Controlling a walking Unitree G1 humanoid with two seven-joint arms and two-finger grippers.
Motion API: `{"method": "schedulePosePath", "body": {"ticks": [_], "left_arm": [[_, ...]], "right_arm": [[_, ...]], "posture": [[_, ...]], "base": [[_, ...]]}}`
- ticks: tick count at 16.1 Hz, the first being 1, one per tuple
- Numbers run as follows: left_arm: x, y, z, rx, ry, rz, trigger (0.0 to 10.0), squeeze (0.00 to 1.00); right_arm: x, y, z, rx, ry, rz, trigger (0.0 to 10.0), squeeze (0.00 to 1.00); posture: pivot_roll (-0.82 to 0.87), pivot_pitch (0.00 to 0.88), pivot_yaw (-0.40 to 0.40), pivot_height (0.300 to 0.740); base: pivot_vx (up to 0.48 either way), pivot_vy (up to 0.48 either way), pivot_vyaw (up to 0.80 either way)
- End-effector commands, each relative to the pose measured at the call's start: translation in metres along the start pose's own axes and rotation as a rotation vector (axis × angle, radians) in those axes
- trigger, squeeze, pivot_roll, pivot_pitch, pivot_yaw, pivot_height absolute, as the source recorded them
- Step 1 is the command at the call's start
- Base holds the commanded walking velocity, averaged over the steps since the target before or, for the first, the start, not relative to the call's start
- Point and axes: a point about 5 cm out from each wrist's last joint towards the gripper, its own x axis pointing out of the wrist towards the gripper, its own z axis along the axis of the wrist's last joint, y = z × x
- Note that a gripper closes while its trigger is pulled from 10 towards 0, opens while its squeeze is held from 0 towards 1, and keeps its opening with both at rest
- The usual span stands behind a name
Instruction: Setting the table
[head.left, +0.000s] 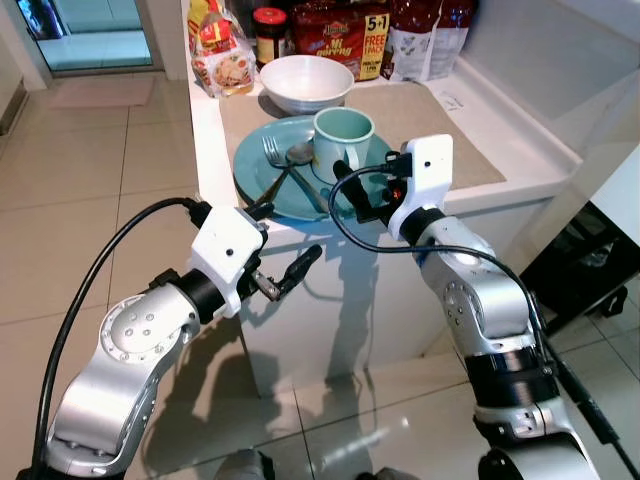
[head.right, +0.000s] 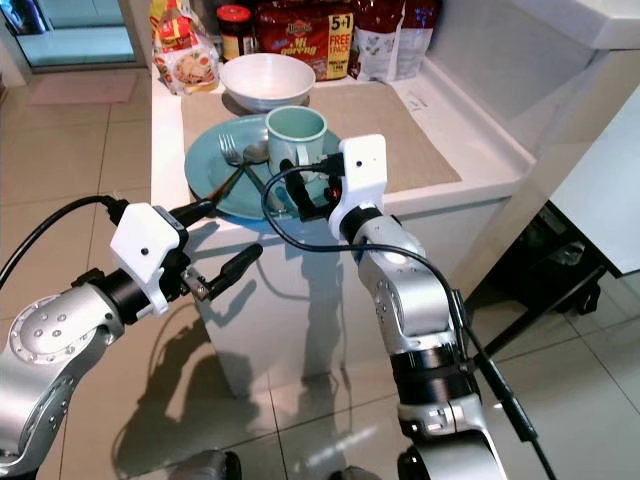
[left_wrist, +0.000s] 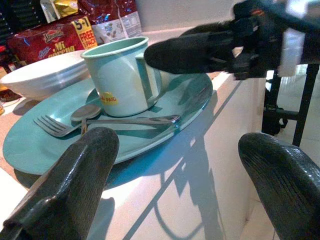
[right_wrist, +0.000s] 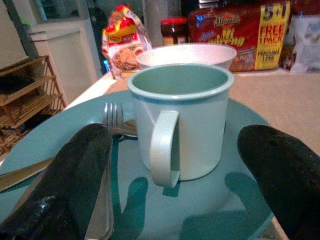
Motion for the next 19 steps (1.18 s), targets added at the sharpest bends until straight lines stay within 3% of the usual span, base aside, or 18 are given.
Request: {"method": "schedulePosePath", "body": {"ticks": [1,6,7,8,9,19], "left_arm": [[-0.001,-0.001,0.003,0.016,-0.003,-0.007,10.0,0.0],[0.0,0.0,0.005,0.026,-0.006,-0.01,10.0,0.0],[0.0,0.0,0.005,0.025,-0.008,-0.008,10.0,0.0],[-0.001,0.0,0.005,0.022,-0.01,-0.005,10.0,0.0],[-0.001,0.0,0.005,0.014,-0.015,0.0,10.0,0.0],[0.001,-0.001,0.006,0.008,-0.018,-0.017,10.0,0.0]], "right_arm": [[0.004,-0.004,0.001,0.015,-0.001,-0.013,10.0,0.0],[0.022,-0.001,-0.01,-0.005,0.023,-0.058,10.0,0.0],[0.024,0.001,-0.01,0.001,0.023,-0.04,7.9,0.0],[0.025,0.002,-0.011,0.004,0.024,-0.03,2.4,0.0],[0.027,0.003,-0.01,0.004,0.023,-0.018,0.0,0.0],[0.034,0.0,-0.012,0.033,0.009,-0.015,0.0,0.0]], "posture": [[0.18,0.058,-0.058,0.74],[0.19,0.047,-0.058,0.74],[0.2,0.042,-0.068,0.74],[0.2,0.04,-0.073,0.74],[0.2,0.04,-0.073,0.74],[0.2,0.042,-0.063,0.74]], "base": [[0.0,0.0,0.0],[0.0,0.0,0.0],[0.0,0.0,0.0],[0.0,0.0,0.0],[0.0,0.0,0.0],[0.0,0.0,0.0]]}}
